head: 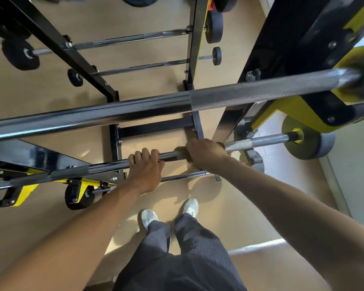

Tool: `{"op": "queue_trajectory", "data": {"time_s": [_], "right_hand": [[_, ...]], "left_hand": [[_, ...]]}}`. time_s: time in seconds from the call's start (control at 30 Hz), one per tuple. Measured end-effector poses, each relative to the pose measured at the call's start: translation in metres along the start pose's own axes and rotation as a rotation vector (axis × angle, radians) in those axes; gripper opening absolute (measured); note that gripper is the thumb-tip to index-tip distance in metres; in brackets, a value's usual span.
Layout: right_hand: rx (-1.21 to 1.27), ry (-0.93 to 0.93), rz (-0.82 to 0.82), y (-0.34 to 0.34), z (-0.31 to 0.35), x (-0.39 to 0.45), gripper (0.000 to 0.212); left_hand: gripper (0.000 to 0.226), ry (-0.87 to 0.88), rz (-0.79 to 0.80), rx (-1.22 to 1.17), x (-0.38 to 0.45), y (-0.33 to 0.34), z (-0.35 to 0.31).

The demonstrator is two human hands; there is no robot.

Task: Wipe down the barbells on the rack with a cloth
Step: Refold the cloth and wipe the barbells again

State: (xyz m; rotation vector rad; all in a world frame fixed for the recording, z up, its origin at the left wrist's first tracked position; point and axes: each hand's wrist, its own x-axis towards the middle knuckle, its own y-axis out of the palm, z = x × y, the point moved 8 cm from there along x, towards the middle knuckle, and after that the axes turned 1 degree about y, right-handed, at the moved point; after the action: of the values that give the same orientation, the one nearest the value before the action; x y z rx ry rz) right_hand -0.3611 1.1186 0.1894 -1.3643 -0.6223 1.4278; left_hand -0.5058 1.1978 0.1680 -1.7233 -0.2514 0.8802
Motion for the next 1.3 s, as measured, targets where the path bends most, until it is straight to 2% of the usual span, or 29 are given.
{"op": "queue_trajectory", "data": {"time_s": [0.1,0.2,0.27,0.33,0.43,0.57,0.67,0.77,0.83,0.9,0.97,1.03,1.1,1.2,1.3], "right_hand": [[-0.039,-0.092,-0.012,0.004,0.027,0.018,0.023],[0.024,-0.122,-0.056,0.004,0.022,0.006,0.036],[0.046,-0.059,-0.04,0.001,-0.006,-0.011,0.044],[-0.002,0.031,-0.006,-0.002,-0.05,-0.032,0.044],[-0.228,0.105,-0.021,-0.008,-0.091,-0.051,0.044],[-0.316,0.075,0.052,-0.005,-0.068,-0.037,0.028],[-0.138,0.109,0.101,-0.003,-0.033,-0.015,0.028],[-0.092,-0.094,0.028,0.001,0.029,0.008,0.031],[-0.082,-0.162,-0.041,0.001,0.039,0.009,0.035],[-0.05,-0.138,-0.047,0.002,0.02,-0.001,0.04],[-0.009,-0.02,-0.024,0.0,-0.02,-0.015,0.034],[-0.089,0.055,-0.033,-0.004,-0.065,-0.034,0.03],[-0.226,0.045,-0.053,-0.007,-0.09,-0.048,0.035],[-0.349,0.019,0.0,-0.005,-0.084,-0.047,0.03],[-0.292,0.001,0.08,-0.001,-0.058,-0.032,0.025]], "left_hand": [[0.03,-0.006,-0.005,0.015,0.0,-0.001,0.001],[0.03,0.01,-0.005,-0.055,0.001,-0.002,0.005],[0.031,0.027,0.019,-0.114,0.002,-0.001,0.007],[0.032,0.035,0.026,-0.126,0.002,0.0,0.01],[0.032,0.038,-0.001,-0.121,0.0,0.0,0.008],[0.028,-0.022,-0.037,-0.026,0.001,0.001,0.002],[0.026,-0.044,-0.064,0.006,0.0,0.001,-0.002],[0.024,-0.038,-0.069,-0.024,0.001,0.0,-0.001],[0.024,-0.041,-0.079,-0.041,0.0,-0.003,0.0],[0.026,-0.031,-0.075,-0.059,0.0,-0.002,0.003],[0.028,-0.017,-0.063,-0.074,0.0,0.0,0.006],[0.029,-0.022,-0.061,-0.072,0.001,0.001,0.008],[0.029,-0.038,-0.078,-0.054,0.0,0.0,0.005],[0.026,-0.067,-0.104,-0.002,0.0,-0.003,-0.001],[0.024,-0.103,-0.12,0.032,-0.001,-0.002,-0.002]]}}
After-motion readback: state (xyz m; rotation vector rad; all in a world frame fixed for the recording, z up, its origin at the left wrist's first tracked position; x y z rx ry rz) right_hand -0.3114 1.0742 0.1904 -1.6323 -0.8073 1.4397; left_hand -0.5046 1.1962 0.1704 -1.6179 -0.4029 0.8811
